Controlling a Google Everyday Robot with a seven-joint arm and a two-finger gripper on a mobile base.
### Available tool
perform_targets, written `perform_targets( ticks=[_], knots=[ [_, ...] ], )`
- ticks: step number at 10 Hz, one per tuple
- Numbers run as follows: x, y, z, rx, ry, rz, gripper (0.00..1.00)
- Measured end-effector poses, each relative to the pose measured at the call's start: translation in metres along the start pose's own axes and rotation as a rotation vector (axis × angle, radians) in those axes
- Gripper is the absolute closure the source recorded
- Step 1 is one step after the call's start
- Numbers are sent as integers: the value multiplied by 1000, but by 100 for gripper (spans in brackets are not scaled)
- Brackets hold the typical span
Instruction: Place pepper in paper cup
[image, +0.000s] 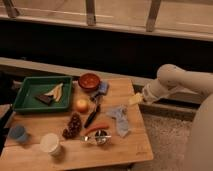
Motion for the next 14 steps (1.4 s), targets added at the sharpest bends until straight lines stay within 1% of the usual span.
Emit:
perform_targets(
  ticks=[11,12,13,14],
  knots=[
    [-1,0,-1,2,0,-5,25],
    [-4,1,0,6,4,-29,25],
    [-10,8,3,5,11,-59,25],
    [-21,21,9,2,18,-99,25]
  ],
)
